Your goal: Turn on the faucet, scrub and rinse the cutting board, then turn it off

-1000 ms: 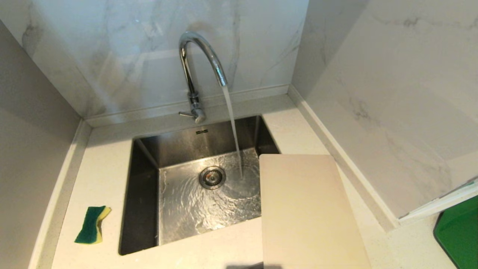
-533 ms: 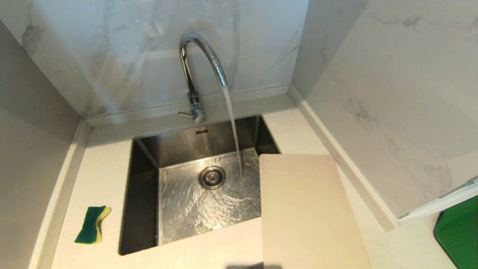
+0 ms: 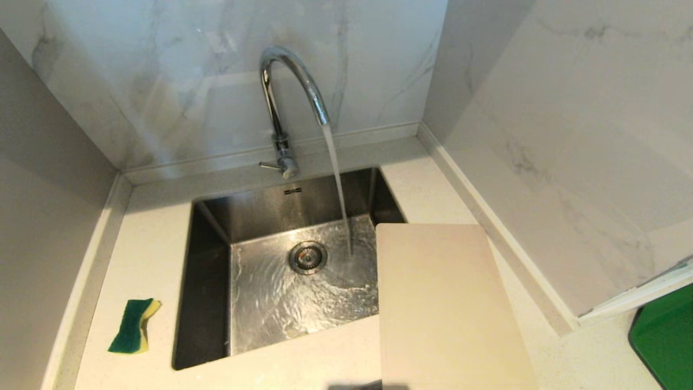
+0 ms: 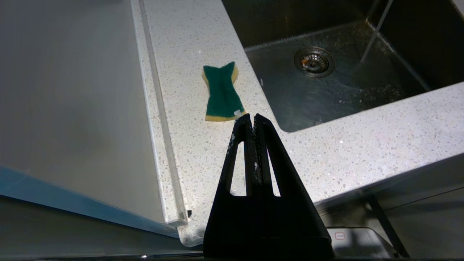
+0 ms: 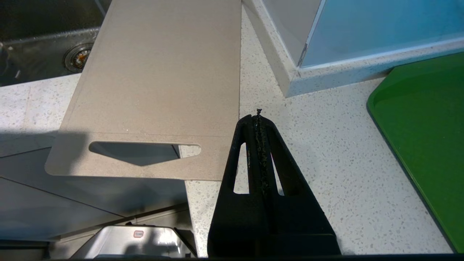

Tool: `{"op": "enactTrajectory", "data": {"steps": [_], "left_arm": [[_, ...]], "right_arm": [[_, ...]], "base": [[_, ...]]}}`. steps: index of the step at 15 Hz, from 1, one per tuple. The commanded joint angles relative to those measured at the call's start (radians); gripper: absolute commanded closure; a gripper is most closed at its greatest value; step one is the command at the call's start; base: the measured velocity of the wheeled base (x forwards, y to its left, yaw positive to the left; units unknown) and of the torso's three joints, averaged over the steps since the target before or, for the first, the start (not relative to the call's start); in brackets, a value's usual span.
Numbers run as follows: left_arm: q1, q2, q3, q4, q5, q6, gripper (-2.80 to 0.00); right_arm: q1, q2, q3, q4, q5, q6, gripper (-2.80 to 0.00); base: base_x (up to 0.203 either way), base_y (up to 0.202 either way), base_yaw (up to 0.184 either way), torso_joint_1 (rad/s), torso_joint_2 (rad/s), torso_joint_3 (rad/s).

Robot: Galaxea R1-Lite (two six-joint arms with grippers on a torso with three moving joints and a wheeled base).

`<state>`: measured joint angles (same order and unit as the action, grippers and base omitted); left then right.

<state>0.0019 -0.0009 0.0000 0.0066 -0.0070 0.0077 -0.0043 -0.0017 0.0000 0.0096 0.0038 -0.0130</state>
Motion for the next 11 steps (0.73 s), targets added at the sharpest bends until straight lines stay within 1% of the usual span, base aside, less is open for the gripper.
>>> {"op": "enactTrajectory", "data": {"steps": [1,11], "left_arm": [[0.001,-0.001,0.0,0.001,0.0,0.0,0.0],[0.0,-0.001,0.0,0.001,0.0,0.0,0.0]], "right_arm": [[0.0,0.0,0.0,0.0,0.001,0.001,0.0],[0.0,0.0,0.0,-0.002,0.001,0.006,0.0]], "base": [[0.0,0.0,0.0,0.0,0.0,0.0],[0.0,0.0,0.0,0.0,0.0,0.0]]}}
